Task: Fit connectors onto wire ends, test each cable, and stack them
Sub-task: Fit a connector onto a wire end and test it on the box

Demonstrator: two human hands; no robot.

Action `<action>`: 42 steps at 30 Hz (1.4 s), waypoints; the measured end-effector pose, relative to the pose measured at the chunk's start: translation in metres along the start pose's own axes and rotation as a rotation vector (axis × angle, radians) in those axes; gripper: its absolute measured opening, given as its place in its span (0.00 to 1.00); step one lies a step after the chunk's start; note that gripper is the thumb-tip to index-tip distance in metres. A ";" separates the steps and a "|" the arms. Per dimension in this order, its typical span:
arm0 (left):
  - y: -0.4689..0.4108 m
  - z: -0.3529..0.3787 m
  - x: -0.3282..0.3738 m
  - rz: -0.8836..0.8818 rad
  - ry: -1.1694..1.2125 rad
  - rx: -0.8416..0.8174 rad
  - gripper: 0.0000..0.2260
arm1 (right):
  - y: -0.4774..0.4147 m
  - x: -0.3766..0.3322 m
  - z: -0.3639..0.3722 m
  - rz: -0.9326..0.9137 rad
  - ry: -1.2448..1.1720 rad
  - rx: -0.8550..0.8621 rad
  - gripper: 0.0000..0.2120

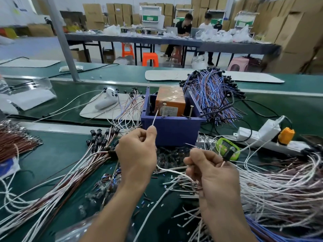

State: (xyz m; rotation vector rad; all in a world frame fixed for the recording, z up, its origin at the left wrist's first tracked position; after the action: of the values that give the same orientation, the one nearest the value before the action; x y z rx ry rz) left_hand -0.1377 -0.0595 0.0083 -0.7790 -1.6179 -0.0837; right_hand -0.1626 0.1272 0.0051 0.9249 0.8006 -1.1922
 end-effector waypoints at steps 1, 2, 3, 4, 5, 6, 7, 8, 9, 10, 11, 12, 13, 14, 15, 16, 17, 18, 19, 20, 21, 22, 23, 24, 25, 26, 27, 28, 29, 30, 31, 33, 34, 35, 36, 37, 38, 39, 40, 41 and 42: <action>0.000 0.002 0.000 0.001 0.027 -0.019 0.21 | 0.000 -0.004 -0.002 -0.047 0.012 0.010 0.04; -0.001 0.004 0.000 -0.003 0.048 -0.035 0.21 | 0.001 -0.008 -0.004 -0.086 0.027 0.018 0.04; -0.001 0.005 -0.001 -0.006 0.057 -0.043 0.21 | 0.000 -0.010 -0.006 -0.125 0.049 0.031 0.05; -0.002 0.006 -0.001 -0.007 0.059 -0.045 0.21 | 0.000 -0.013 -0.008 -0.164 0.077 0.047 0.05; -0.001 0.007 -0.001 -0.007 0.059 -0.044 0.22 | -0.001 -0.016 -0.010 -0.202 0.104 0.060 0.06; 0.000 0.008 -0.001 -0.005 0.059 -0.045 0.22 | -0.002 -0.018 -0.012 -0.229 0.121 0.073 0.06; 0.001 0.009 0.001 0.006 0.060 -0.047 0.22 | -0.003 -0.020 -0.014 -0.243 0.127 0.087 0.05; 0.003 0.009 0.002 0.020 0.061 -0.050 0.22 | -0.004 -0.020 -0.016 -0.243 0.126 0.103 0.05; 0.005 0.009 0.003 0.033 0.061 -0.053 0.22 | -0.006 -0.020 -0.019 -0.236 0.124 0.120 0.06; 0.007 0.009 0.005 0.042 0.062 -0.057 0.22 | -0.008 -0.019 -0.021 -0.222 0.129 0.140 0.08; 0.008 0.009 0.006 0.044 0.063 -0.060 0.21 | -0.010 -0.018 -0.024 -0.205 0.140 0.155 0.10; 0.009 0.009 0.006 0.045 0.064 -0.063 0.21 | -0.012 -0.016 -0.025 -0.187 0.155 0.162 0.12; 0.010 0.009 0.007 0.045 0.065 -0.067 0.21 | -0.014 -0.015 -0.026 -0.170 0.169 0.163 0.13; 0.010 0.008 0.008 0.046 0.065 -0.068 0.21 | -0.015 -0.015 -0.026 -0.158 0.180 0.158 0.15; 0.011 0.008 0.008 0.049 0.067 -0.068 0.21 | -0.016 -0.015 -0.025 -0.150 0.184 0.151 0.16; 0.012 0.008 0.008 0.051 0.069 -0.067 0.21 | -0.016 -0.014 -0.025 -0.141 0.184 0.145 0.15; 0.013 0.007 0.008 0.052 0.072 -0.066 0.21 | -0.017 -0.013 -0.025 -0.133 0.184 0.136 0.14; 0.014 0.007 0.008 0.052 0.075 -0.066 0.21 | -0.017 -0.012 -0.024 -0.125 0.185 0.127 0.13; 0.015 0.006 0.008 0.052 0.077 -0.068 0.21 | -0.017 -0.011 -0.024 -0.121 0.189 0.118 0.11; 0.016 0.006 0.007 0.051 0.074 -0.072 0.21 | -0.017 -0.010 -0.023 -0.120 0.189 0.113 0.09; 0.016 0.006 0.007 0.051 0.070 -0.076 0.21 | -0.017 -0.010 -0.022 -0.121 0.182 0.112 0.08; 0.017 0.005 0.008 0.051 0.071 -0.079 0.21 | -0.017 -0.010 -0.021 -0.121 0.166 0.113 0.08; 0.017 0.006 0.008 0.051 0.074 -0.081 0.21 | -0.017 -0.011 -0.021 -0.119 0.148 0.115 0.08; 0.017 0.005 0.008 0.052 0.076 -0.083 0.21 | -0.017 -0.011 -0.021 -0.116 0.135 0.119 0.08; 0.017 0.006 0.009 0.053 0.073 -0.086 0.21 | -0.017 -0.011 -0.021 -0.113 0.129 0.122 0.08; 0.017 0.006 0.010 0.054 0.069 -0.087 0.21 | -0.017 -0.011 -0.021 -0.112 0.130 0.124 0.07; 0.017 0.006 0.011 0.055 0.063 -0.089 0.20 | -0.017 -0.012 -0.021 -0.113 0.139 0.125 0.06; 0.017 0.006 0.011 0.058 0.057 -0.090 0.20 | -0.017 -0.012 -0.020 -0.115 0.151 0.126 0.06; 0.017 0.006 0.011 0.063 0.052 -0.092 0.20 | -0.017 -0.012 -0.020 -0.116 0.162 0.129 0.05; 0.017 0.006 0.011 0.070 0.050 -0.094 0.20 | -0.018 -0.013 -0.019 -0.114 0.166 0.135 0.04; 0.017 0.006 0.011 0.078 0.048 -0.093 0.21 | -0.019 -0.013 -0.019 -0.110 0.161 0.143 0.04; 0.017 0.006 0.011 0.086 0.038 -0.081 0.21 | -0.021 -0.014 -0.017 -0.104 0.148 0.163 0.04; 0.017 0.006 0.011 0.085 0.033 -0.073 0.21 | -0.022 -0.015 -0.016 -0.102 0.145 0.169 0.04; 0.016 0.006 0.010 0.082 0.031 -0.069 0.21 | -0.023 -0.015 -0.015 -0.099 0.143 0.175 0.04; 0.016 0.007 0.010 0.078 0.030 -0.066 0.21 | -0.025 -0.016 -0.013 -0.096 0.139 0.179 0.03; 0.015 0.007 0.010 0.074 0.029 -0.065 0.21 | -0.026 -0.016 -0.012 -0.096 0.135 0.182 0.03; 0.014 0.007 0.009 0.069 0.028 -0.062 0.21 | -0.028 -0.017 -0.010 -0.099 0.132 0.185 0.04; 0.013 0.007 0.009 0.065 0.026 -0.060 0.21 | -0.030 -0.018 -0.007 -0.105 0.132 0.184 0.04; 0.013 0.007 0.008 0.059 0.025 -0.058 0.21 | -0.032 -0.020 -0.005 -0.112 0.132 0.181 0.04; 0.013 0.006 0.008 0.051 0.025 -0.056 0.21 | -0.035 -0.021 -0.002 -0.121 0.134 0.177 0.05; 0.013 0.006 0.007 0.044 0.022 -0.053 0.21 | -0.037 -0.023 0.001 -0.132 0.143 0.170 0.05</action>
State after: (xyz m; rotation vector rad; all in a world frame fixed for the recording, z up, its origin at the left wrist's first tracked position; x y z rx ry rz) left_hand -0.1361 -0.0437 0.0091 -0.8510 -1.5826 -0.1038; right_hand -0.2030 0.1309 0.0198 1.1207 0.8951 -1.3356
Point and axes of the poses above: each hand's wrist, its own y-axis away from the middle knuckle, its own z-axis out of the palm, x = y × z, the point moved 5 cm from there along -y, towards the middle knuckle, and after that the axes turned 3 degrees about z, right-handed, at the moved point
